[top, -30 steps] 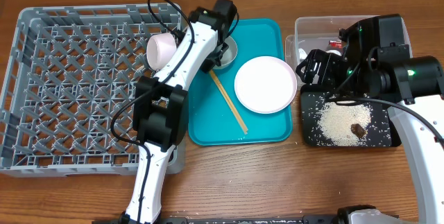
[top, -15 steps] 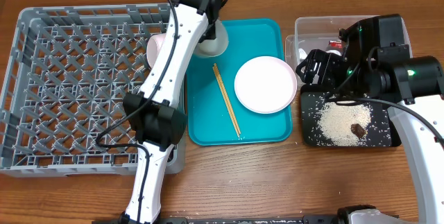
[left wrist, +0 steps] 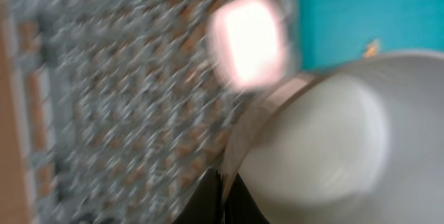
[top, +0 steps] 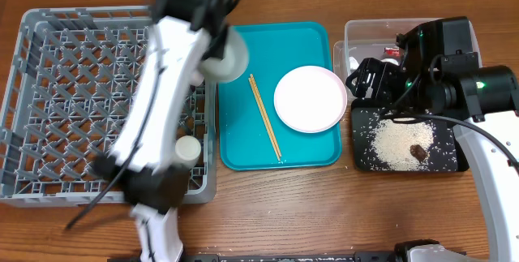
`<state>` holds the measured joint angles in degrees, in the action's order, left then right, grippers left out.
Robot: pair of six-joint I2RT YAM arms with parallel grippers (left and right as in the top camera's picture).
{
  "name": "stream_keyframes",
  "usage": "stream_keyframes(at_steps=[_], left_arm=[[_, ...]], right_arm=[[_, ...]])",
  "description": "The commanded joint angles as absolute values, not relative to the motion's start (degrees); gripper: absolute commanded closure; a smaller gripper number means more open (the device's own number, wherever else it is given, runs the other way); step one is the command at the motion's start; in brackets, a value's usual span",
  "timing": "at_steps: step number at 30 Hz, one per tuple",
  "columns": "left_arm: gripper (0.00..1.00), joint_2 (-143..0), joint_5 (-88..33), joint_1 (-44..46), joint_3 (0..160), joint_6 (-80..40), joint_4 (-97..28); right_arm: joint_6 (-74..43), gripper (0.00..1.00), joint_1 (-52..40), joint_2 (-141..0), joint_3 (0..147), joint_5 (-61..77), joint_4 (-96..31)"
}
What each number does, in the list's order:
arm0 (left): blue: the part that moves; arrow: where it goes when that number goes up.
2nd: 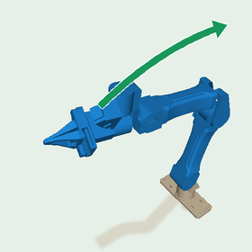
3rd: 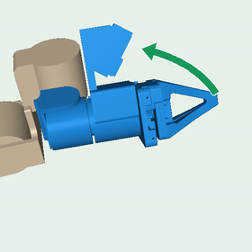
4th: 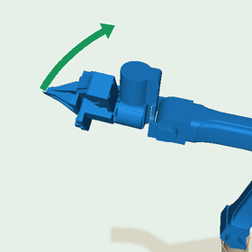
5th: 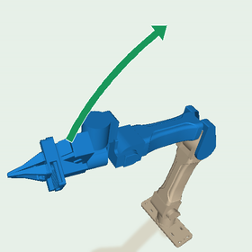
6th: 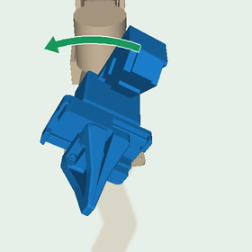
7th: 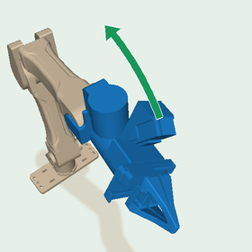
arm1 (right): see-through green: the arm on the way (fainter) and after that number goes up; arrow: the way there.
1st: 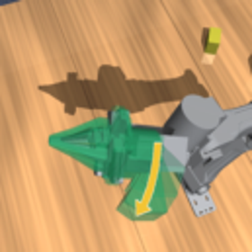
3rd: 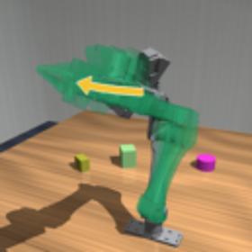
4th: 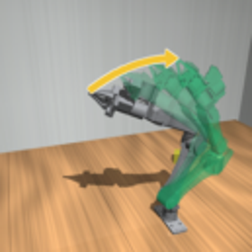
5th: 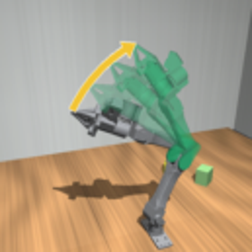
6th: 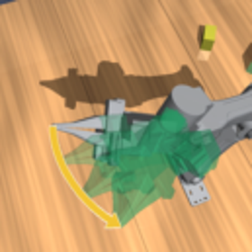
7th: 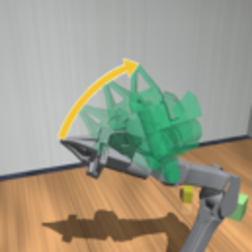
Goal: Sort waste into correct bins and load items into the dishwasher
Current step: 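Lift the small white bowl with the left gripper over the rack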
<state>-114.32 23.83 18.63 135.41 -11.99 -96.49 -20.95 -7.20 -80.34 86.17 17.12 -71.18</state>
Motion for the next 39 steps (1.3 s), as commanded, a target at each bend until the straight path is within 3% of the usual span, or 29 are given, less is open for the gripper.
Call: stream_keyframes(at_steps=[1,6,9,14,20,27,34,39], left_arm=[[0.96,-102.32,28.91,12.95,122.87,-12.43,-96.27],[0.96,-94.15,32.12,6.13,107.61,-5.63,-85.84],[0.96,-94.00,33.54,4.40,103.61,0.80,-81.32],[0.96,-95.83,42.54,4.45,101.06,1.76,-76.12],[0.96,-98.65,55.07,5.91,100.97,1.72,-76.44],[0.96,-100.44,56.71,9.45,100.73,1.76,-76.53],[0.96,-104.49,69.71,16.49,96.90,0.69,-79.57],[0.96,-106.02,71.35,17.65,93.23,-1.56,-79.70]], right_arm=[[-20.53,0.00,-7.09,-80.42,86.21,16.53,-70.87],[-20.53,0.00,-7.09,-80.42,86.21,16.51,-70.87],[-20.53,0.00,-7.09,-80.42,86.21,16.51,-70.87],[-20.53,0.00,-7.09,-80.42,86.21,16.51,-70.87],[-20.53,0.00,-7.09,-80.42,86.21,16.51,-70.87],[-20.53,0.00,-7.09,-80.42,86.21,16.51,-70.87],[-20.53,0.00,-7.09,-80.44,86.21,16.51,-70.87],[-20.53,0.00,-7.09,-80.42,86.21,16.51,-70.87]])
